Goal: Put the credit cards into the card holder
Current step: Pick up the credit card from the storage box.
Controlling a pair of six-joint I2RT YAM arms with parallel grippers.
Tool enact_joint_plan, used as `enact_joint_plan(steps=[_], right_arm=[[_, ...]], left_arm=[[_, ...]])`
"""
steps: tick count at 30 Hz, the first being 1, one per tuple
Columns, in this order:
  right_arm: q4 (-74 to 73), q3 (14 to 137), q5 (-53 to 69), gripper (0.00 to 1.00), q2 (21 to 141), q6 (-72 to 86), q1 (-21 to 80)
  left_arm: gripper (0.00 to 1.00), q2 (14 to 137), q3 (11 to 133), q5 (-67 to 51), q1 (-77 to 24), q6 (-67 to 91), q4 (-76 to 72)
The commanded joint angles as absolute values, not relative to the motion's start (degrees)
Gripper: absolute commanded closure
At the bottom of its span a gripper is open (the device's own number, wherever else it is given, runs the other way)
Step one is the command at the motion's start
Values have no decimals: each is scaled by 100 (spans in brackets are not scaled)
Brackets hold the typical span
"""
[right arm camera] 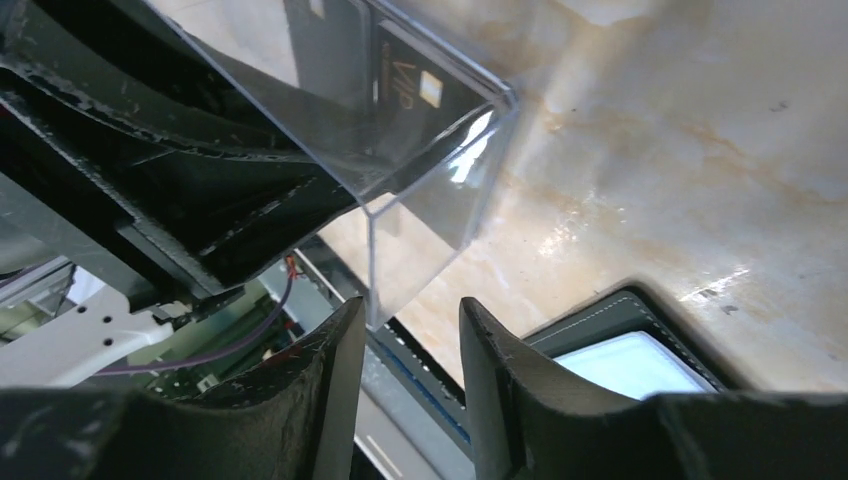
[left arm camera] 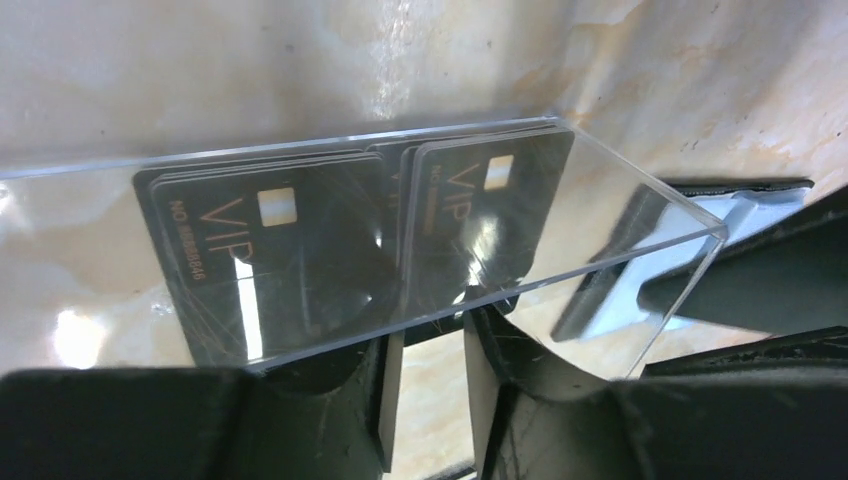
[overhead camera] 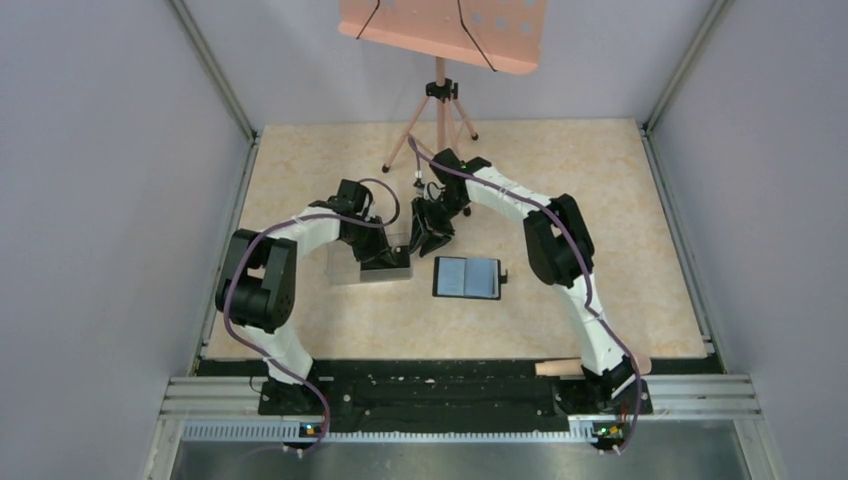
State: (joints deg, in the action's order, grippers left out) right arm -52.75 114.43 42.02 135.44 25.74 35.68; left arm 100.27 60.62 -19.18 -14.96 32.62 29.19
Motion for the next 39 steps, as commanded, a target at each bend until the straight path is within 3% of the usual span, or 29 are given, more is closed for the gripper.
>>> enact_joint_plan(steps=[1, 13, 22, 29, 39], right_arm=[[-5042, 11696, 4531, 64, 13656, 2725, 3696], [-5036, 11620, 4618, 90, 13703, 2717, 3735], [-5036, 11551, 4597, 100, 13700, 2705, 3752], [-5036, 11532, 4588, 100, 13703, 2694, 3753], [-5037, 11507, 4553, 100, 13685, 2696, 3753]], left_arm=[[68, 10220, 6272, -1792, -1588, 3234, 2869], [100, 10092, 6492, -1544, -1792, 3097, 3089], [100, 10132, 7039, -867, -2172, 2747, 3763], [91, 10310, 7338, -642, -2373, 2544, 4040], [88, 10152, 7438, -1133, -2415, 2638, 3803]])
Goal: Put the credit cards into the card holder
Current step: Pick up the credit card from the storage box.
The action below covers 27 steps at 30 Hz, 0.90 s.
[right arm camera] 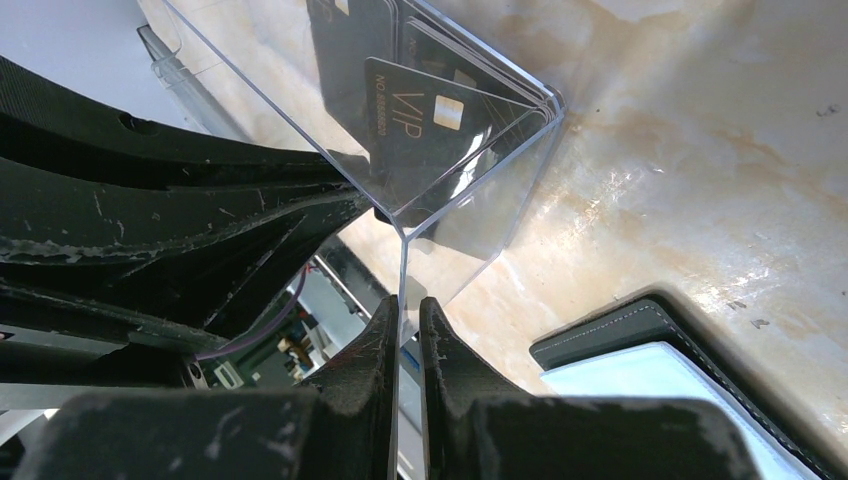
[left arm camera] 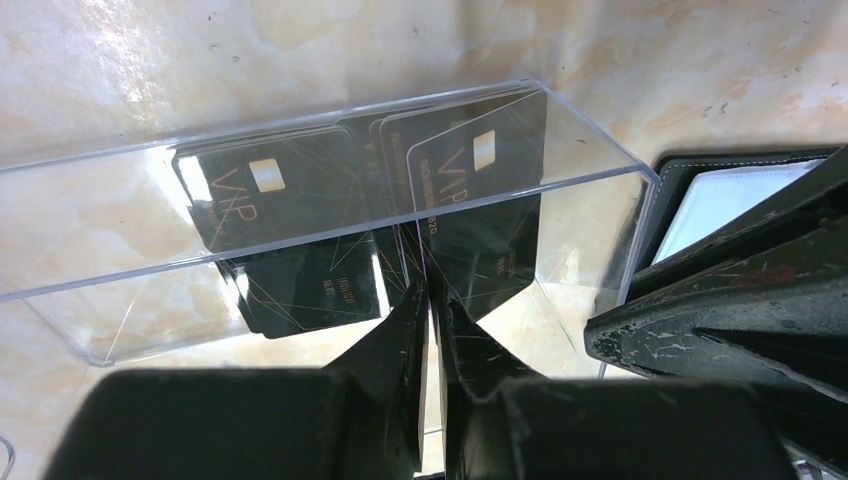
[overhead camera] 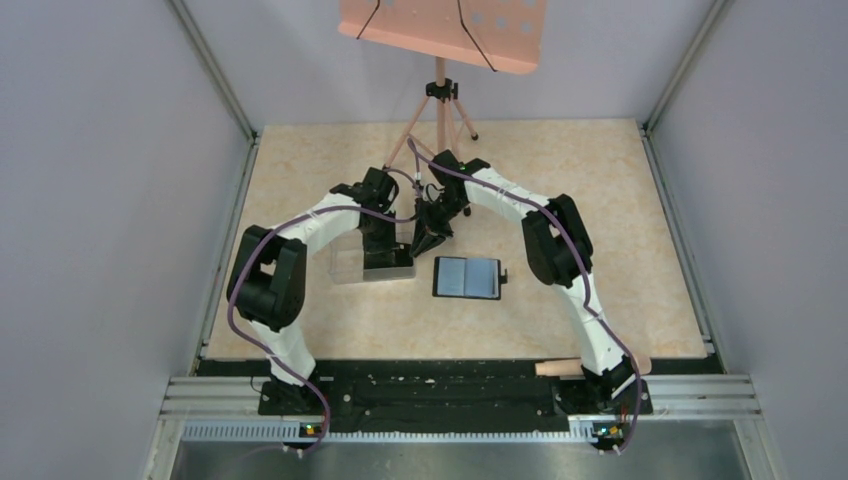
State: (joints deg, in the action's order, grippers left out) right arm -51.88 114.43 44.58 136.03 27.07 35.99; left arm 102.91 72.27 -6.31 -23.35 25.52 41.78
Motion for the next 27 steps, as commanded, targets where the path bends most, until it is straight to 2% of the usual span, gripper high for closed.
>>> enact_joint_plan(steps=[1, 19, 27], right_arm=[[-5041, 11508, 4553, 100, 13686, 2691, 3751], [-5041, 11446, 4535, 100, 13660, 2651, 3755], [-5038, 11442, 4535, 100, 13653, 2648, 3756]], left_arm=[[87, 10117, 7427, -1197, -2417, 2697, 3759], [82, 9894, 7074, -1590, -2434, 2915, 3144], [83, 10271, 7250, -1370, -2423, 2903, 3549]])
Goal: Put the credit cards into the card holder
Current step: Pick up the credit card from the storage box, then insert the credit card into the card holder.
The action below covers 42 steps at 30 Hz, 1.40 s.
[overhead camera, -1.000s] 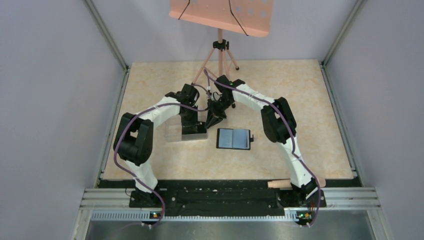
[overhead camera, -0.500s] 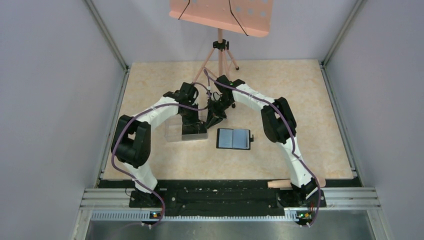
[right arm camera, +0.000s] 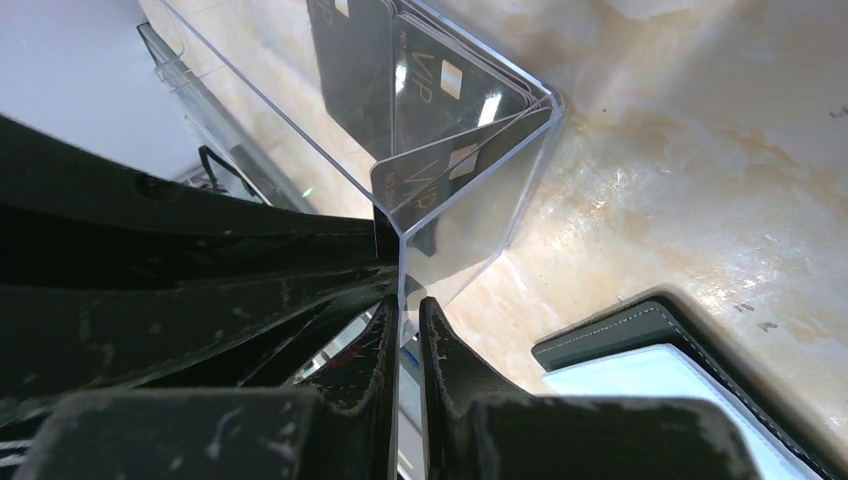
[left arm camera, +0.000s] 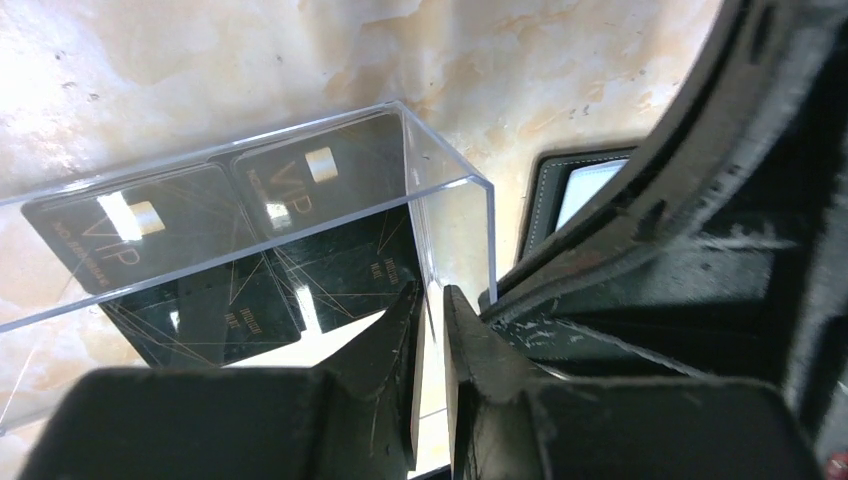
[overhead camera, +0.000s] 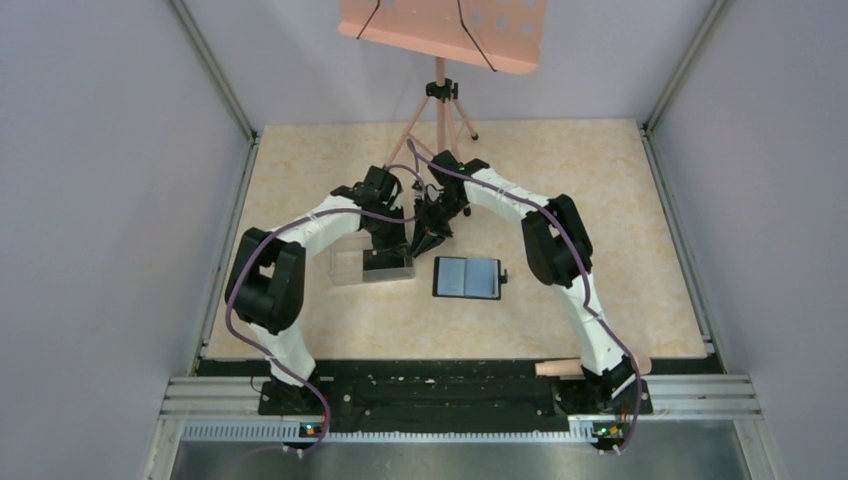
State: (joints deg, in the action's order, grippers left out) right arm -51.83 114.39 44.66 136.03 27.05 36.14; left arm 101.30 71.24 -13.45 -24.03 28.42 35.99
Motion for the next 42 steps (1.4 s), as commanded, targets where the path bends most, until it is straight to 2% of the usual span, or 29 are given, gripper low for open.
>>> enact_joint_plan(steps=[1, 4, 7, 12, 14, 20, 27, 30, 36, 42], right_arm=[[-5047, 11429, 4535, 100, 13644, 2639, 3756], [-5041, 11423, 4525, 100, 13637, 2637, 3754], [-5043, 11450, 4520, 100, 13632, 2632, 3753], [-5038, 11510, 4459, 100, 13530, 2607, 3751], [-5036, 11545, 4376, 96, 13438, 2575, 3755], [-5023, 11559, 4046, 71, 13017, 2470, 3722], [-4540, 10662, 3734, 52, 12187, 2455, 3554], [-4259, 10000, 3626, 47, 11723, 2462, 3387], [-4019, 8559, 3472, 45, 11012, 2361, 2840], [-3981, 7506, 3333, 46, 10551, 2230, 2393]], left_arm=[[83, 10273, 7221, -1359, -2421, 2912, 3538], [87, 10300, 7172, -1329, -2426, 2935, 3552], [100, 10324, 7180, -1312, -2425, 2927, 3593], [100, 10050, 7263, -1161, -2421, 2912, 3696], [100, 9862, 7372, -1052, -2426, 2877, 3818], [100, 9216, 7713, -537, -2425, 2715, 4321], [100, 8260, 7392, -500, -2410, 2619, 3948], [100, 7857, 6977, -1110, -2370, 2643, 3193], [100, 7744, 6222, -3175, -2366, 3050, 1280], [100, 8340, 6295, -3805, -2503, 3371, 1110]])
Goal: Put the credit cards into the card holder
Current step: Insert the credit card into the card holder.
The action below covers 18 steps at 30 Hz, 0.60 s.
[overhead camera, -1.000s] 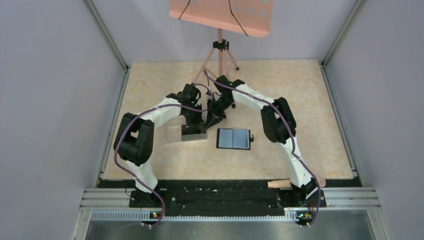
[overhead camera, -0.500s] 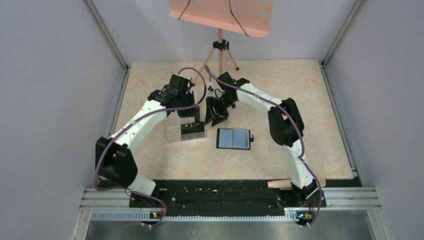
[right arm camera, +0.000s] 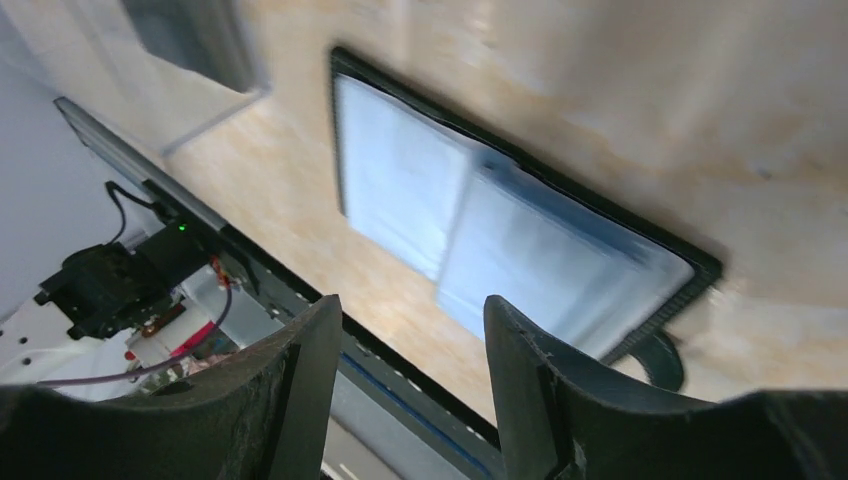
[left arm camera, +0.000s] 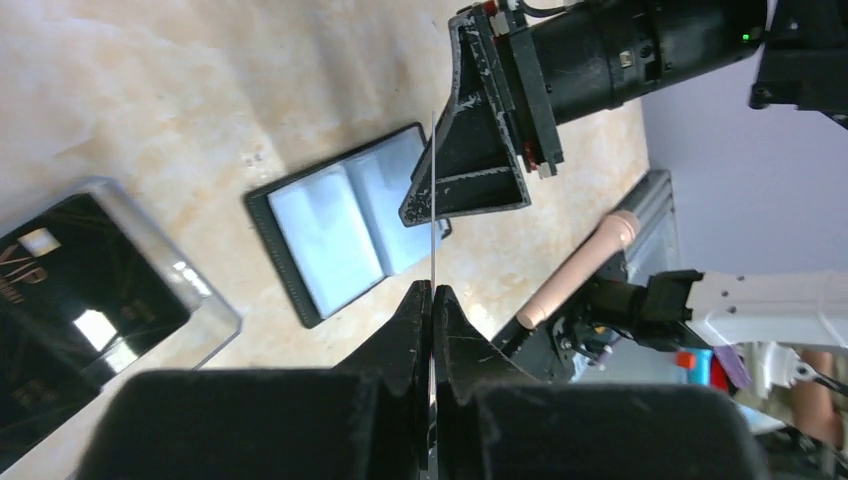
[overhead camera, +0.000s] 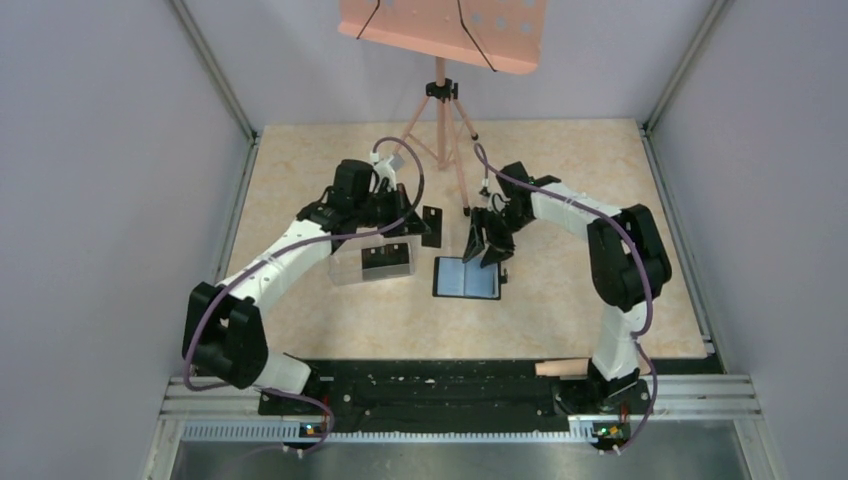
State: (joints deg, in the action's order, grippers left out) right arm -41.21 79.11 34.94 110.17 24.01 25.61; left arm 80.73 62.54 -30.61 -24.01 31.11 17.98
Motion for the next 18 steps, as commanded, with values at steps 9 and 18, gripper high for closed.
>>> enact_joint_plan(steps=[9, 18], right_arm=[[-3990, 6637, 3092, 53, 10115, 2244, 1895], [-3981, 6349, 3005, 60, 10136, 2144, 1792]], left_arm=[[100, 9511, 6399, -3804, -2956, 4104, 914], [100, 10257, 6375, -3420, -3125, 4388, 949]])
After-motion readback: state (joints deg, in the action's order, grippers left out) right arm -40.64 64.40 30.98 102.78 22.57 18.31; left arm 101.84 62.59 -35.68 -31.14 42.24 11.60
